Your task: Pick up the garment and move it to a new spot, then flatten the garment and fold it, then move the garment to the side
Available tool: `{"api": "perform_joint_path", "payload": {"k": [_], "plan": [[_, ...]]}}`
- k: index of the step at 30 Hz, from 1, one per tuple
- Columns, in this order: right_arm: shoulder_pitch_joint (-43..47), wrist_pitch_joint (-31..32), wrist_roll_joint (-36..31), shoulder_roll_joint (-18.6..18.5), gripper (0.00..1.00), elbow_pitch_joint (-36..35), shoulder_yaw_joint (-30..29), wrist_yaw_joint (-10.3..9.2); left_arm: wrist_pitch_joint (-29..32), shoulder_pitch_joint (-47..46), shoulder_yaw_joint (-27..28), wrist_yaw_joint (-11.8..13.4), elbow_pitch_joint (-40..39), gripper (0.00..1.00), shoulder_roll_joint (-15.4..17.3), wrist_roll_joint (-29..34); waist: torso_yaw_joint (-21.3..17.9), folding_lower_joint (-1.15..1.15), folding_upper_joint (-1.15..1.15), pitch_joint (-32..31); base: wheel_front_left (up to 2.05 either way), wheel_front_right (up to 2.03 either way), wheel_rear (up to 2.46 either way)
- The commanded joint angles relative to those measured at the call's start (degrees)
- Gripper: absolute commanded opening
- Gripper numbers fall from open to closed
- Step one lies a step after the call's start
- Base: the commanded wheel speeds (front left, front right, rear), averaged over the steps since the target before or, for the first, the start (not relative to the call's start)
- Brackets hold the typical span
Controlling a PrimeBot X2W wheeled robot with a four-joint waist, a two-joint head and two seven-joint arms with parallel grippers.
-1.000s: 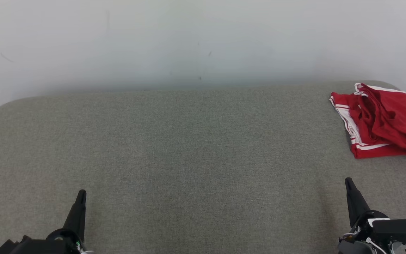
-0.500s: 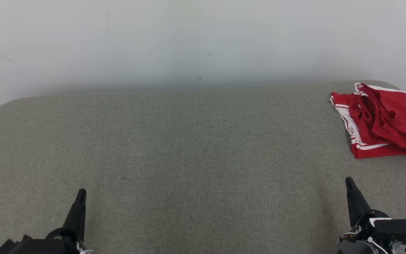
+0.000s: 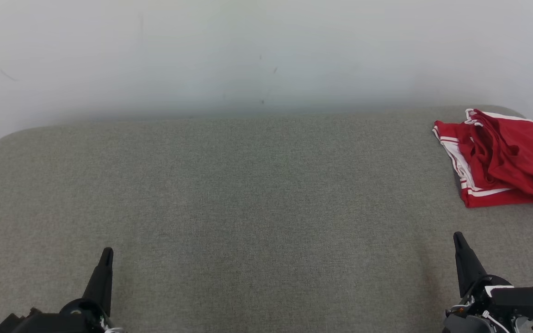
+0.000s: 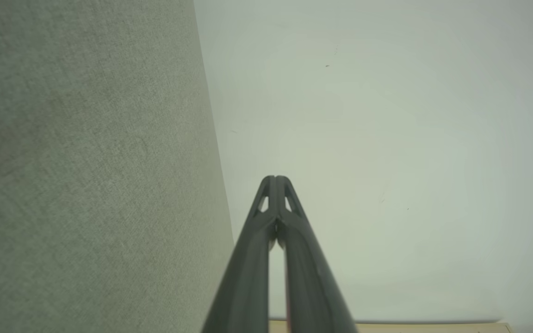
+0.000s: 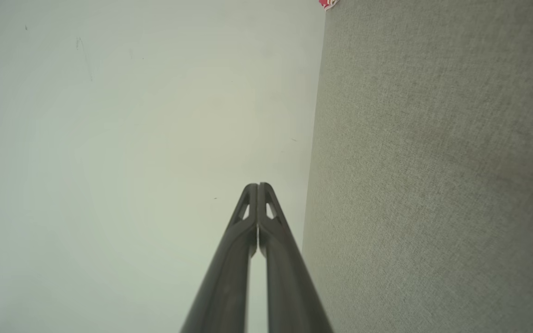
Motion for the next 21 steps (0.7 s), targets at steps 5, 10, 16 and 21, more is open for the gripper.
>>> {"api": "perform_joint_path", "payload": {"k": [5,10,16,21], "plan": [[-0.43,0.09,-0.18,0.11,0.0,-0.1,-0.15,-0.12,0.18,-0.61,0.17,-0.04,0.11,0.0,0.3,-0.26,0.0,0.0,0.0,0.0,0.0,0.0,0.0],[-0.44,0.1,-0.2,0.12,0.0,-0.1,-0.17,-0.12,0.18,-0.61,0.17,-0.04,0.11,0.0,0.3,-0.26,0.0,0.0,0.0,0.0,0.0,0.0,0.0],[-0.44,0.11,-0.23,0.14,0.0,-0.1,-0.19,-0.12,0.18,-0.6,0.17,-0.04,0.11,0.0,0.3,-0.26,0.0,0.0,0.0,0.0,0.0,0.0,0.0],[-0.44,0.13,-0.25,0.15,0.0,-0.1,-0.2,-0.12,0.18,-0.6,0.17,-0.04,0.11,0.0,0.3,-0.26,0.0,0.0,0.0,0.0,0.0,0.0,0.0]]}}
